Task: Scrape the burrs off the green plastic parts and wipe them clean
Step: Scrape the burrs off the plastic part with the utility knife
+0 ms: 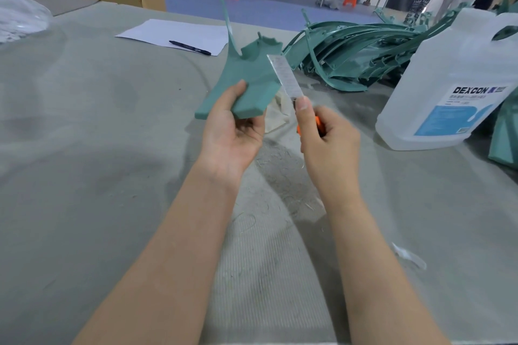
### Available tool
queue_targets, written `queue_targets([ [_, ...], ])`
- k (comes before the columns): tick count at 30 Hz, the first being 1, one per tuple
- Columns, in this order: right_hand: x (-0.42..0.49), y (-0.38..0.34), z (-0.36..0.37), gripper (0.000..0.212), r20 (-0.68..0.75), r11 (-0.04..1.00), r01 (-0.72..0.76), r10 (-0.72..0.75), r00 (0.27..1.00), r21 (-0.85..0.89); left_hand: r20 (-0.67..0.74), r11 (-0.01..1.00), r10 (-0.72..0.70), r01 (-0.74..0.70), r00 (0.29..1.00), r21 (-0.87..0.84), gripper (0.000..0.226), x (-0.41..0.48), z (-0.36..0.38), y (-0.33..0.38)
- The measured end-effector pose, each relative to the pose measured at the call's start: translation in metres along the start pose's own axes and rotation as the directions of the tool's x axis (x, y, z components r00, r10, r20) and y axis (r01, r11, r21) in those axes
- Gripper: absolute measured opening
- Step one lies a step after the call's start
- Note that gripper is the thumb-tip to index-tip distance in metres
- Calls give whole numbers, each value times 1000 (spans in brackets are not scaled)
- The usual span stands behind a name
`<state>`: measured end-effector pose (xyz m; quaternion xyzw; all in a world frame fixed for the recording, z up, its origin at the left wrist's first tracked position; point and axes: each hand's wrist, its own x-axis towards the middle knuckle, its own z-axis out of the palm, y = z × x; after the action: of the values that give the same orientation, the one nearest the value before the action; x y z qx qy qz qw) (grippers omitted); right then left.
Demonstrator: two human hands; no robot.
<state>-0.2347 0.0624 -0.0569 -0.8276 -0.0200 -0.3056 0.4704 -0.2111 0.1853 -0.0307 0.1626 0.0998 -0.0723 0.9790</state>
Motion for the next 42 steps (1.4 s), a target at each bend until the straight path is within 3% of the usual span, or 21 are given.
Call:
queue_targets([
  [11, -2, 1, -2, 61, 56, 999, 49, -49, 997, 10, 17, 1000, -6, 6, 1000, 18, 6, 0, -1, 1],
  [21, -11, -6, 8, 54, 299, 980, 195, -179, 937, -27, -16, 1000, -4, 3, 1000, -6, 8, 4, -4, 8],
  [27, -6, -6, 0, 61, 98, 989, 92, -103, 990, 111, -5, 1000, 4, -4, 1000, -10, 16, 3, -3, 6],
  [32, -4, -2, 2, 55, 43, 999, 42, -42, 998, 9, -2, 1000, -11, 11, 1000, 17, 11, 1, -1, 4],
  [42, -3, -3, 1, 60, 13, 999, 35, -35, 999, 8, 48, 998, -50, 48, 998, 31, 8, -3, -1, 5],
])
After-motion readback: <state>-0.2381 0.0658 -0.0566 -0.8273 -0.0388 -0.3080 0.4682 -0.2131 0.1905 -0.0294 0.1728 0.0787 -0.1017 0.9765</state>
